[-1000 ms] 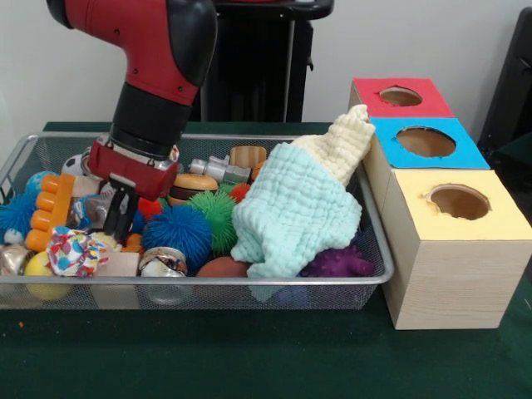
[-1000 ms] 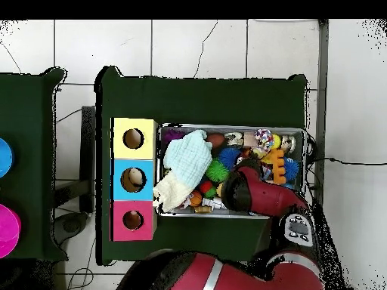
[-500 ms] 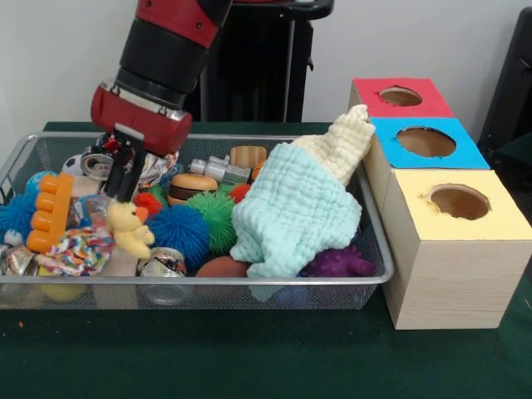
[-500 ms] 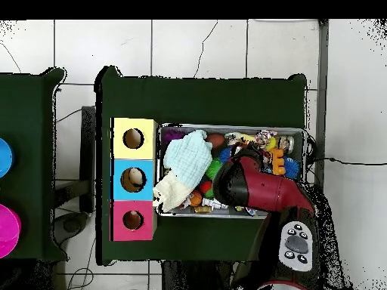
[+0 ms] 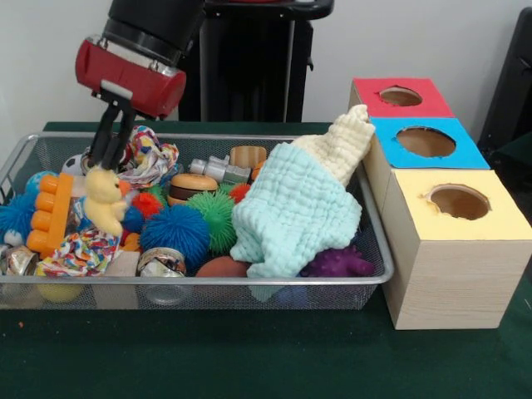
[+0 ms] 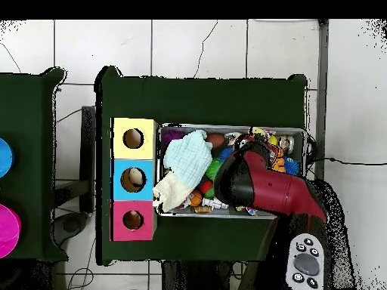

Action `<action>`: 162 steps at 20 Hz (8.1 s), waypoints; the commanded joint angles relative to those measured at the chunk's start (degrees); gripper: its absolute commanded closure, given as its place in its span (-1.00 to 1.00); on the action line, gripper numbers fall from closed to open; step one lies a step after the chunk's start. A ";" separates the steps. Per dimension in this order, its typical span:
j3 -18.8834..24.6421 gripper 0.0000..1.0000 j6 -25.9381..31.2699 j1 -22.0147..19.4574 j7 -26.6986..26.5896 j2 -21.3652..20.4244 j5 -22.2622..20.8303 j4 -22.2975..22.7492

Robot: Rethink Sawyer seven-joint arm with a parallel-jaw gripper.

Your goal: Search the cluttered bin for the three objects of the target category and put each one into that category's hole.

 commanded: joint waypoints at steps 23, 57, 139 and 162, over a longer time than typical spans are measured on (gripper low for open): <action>0.20 1.00 16.38 9.80 14.15 -13.46 9.65 18.90; -16.36 1.00 6.47 38.22 28.38 -12.18 26.04 33.08; -28.52 1.00 24.29 65.15 48.35 11.08 44.62 13.32; -27.47 -1.00 24.71 65.01 47.41 11.47 45.41 12.68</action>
